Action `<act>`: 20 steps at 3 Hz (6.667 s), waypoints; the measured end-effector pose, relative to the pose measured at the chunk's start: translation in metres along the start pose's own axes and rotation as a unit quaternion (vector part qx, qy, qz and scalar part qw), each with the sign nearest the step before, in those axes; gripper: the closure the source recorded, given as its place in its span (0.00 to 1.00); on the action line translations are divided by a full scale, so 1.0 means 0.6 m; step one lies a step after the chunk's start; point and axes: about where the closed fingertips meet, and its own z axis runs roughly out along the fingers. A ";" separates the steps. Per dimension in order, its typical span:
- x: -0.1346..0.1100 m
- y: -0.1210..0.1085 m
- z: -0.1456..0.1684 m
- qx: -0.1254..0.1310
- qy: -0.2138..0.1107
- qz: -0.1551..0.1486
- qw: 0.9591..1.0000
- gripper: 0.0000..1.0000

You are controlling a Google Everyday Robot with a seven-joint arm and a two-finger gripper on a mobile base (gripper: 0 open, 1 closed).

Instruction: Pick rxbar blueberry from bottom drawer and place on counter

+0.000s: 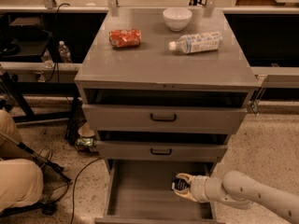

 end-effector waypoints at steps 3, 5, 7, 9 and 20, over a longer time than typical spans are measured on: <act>-0.144 -0.061 -0.222 0.094 0.011 -0.070 0.993 1.00; -0.189 -0.086 -0.268 0.116 0.020 -0.105 0.987 1.00; -0.234 -0.134 -0.335 0.154 0.009 -0.136 0.979 1.00; -0.315 -0.207 -0.433 0.211 0.032 -0.211 0.954 1.00; -0.508 -0.517 -0.562 0.043 0.129 -0.425 0.895 1.00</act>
Offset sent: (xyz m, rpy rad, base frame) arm -0.0153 -0.0514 0.1620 -0.0466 -0.2094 -0.0714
